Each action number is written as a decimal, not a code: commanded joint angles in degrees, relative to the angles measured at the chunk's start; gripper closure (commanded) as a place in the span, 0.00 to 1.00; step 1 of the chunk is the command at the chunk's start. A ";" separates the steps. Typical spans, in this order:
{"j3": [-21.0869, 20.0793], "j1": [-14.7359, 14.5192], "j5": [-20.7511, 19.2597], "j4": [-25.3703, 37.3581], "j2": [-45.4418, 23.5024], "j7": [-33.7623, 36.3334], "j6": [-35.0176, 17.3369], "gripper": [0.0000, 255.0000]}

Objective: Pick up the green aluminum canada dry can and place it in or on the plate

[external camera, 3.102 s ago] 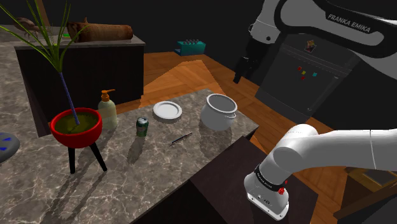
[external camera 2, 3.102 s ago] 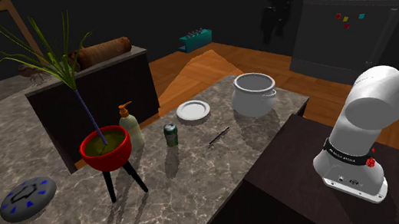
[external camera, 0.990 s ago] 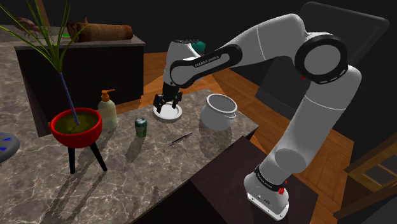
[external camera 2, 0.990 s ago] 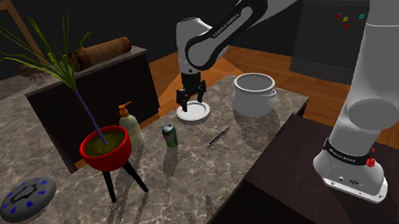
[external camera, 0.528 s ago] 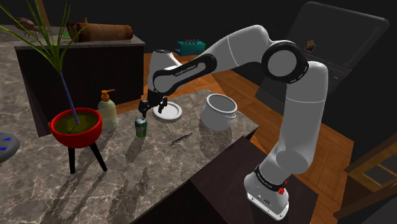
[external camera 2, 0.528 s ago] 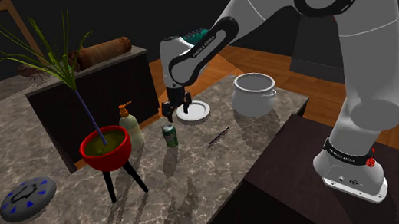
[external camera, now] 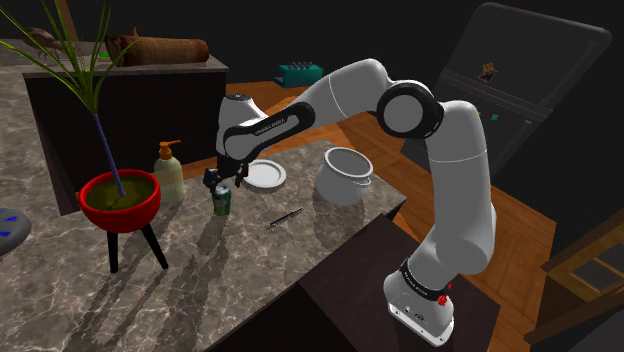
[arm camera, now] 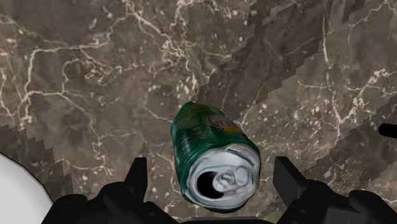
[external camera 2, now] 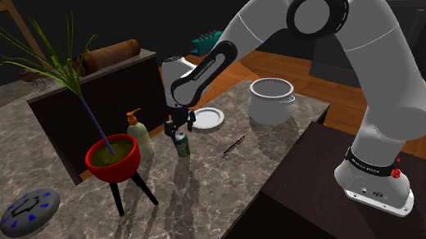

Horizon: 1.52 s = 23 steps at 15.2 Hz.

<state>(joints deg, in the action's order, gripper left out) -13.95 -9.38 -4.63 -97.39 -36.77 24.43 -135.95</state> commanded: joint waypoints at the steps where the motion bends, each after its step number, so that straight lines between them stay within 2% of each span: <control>1: 0.18 -0.28 -0.23 0.27 -1.14 0.18 -0.89 0.00; 11: 0.42 -0.58 -0.52 0.53 -2.60 0.35 -2.08 0.00; 12: 0.42 -0.58 -0.52 0.53 -2.60 0.35 -2.08 1.00; 23: 0.23 -0.43 -0.32 0.45 -1.53 0.31 -1.11 1.00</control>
<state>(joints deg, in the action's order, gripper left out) -13.65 -9.82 -5.00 -97.10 -38.59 24.72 -137.48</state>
